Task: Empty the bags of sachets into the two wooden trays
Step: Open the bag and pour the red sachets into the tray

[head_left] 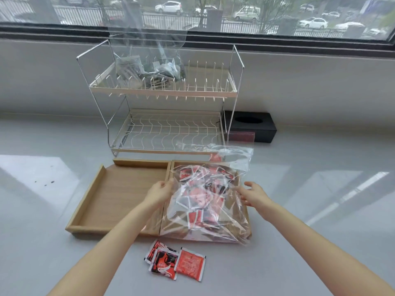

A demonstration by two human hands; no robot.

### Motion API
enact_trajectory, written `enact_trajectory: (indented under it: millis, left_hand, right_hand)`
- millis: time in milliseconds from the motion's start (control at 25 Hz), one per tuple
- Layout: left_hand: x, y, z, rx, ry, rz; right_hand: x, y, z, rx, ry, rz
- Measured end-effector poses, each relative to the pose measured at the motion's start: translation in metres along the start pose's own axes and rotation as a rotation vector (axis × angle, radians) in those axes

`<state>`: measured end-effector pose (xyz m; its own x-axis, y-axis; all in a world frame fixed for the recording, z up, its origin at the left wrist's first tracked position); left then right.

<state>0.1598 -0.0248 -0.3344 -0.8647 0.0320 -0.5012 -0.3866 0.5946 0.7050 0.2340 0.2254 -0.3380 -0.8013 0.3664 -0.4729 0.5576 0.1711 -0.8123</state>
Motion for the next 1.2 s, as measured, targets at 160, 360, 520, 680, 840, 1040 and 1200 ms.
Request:
enact_trajectory:
  millis: [160, 360, 520, 680, 840, 1040, 1200]
  left_hand:
    - [0.005, 0.006, -0.003, -0.179, -0.023, -0.055]
    - [0.007, 0.003, -0.009, -0.512, 0.024, -0.028]
    - [0.002, 0.000, -0.013, -0.632, 0.050, 0.005]
    - [-0.015, 0.005, -0.016, -0.734, -0.082, 0.000]
    - [-0.023, 0.013, -0.027, -0.669, -0.052, 0.162]
    - [-0.035, 0.037, -0.039, -0.221, 0.055, 0.461]
    - [-0.046, 0.061, -0.041, 0.171, 0.255, 0.633]
  right_hand:
    - [0.005, -0.004, -0.002, 0.171, -0.009, -0.036]
    - [0.007, -0.006, -0.009, 0.311, 0.069, -0.113]
    - [0.002, -0.010, -0.018, 0.331, 0.104, -0.127]
    - [-0.007, -0.016, -0.025, 0.306, 0.148, -0.135]
    - [-0.021, -0.028, -0.036, 0.126, 0.193, -0.331]
    - [-0.035, -0.054, -0.058, -0.160, 0.176, -0.551]
    - [-0.039, -0.062, -0.080, -0.412, 0.281, -0.668]
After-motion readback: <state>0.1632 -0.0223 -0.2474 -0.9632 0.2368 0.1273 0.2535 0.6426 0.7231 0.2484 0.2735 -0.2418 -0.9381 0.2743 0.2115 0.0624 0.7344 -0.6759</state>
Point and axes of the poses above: each hand's wrist, its own x-axis towards the middle knuckle, its own z-axis out of the palm, y = z × x, the point moved 1 cm from there along x, towards the middle knuckle, and after that the axes turned 4 degrees about -z, right-handed, at the moved point
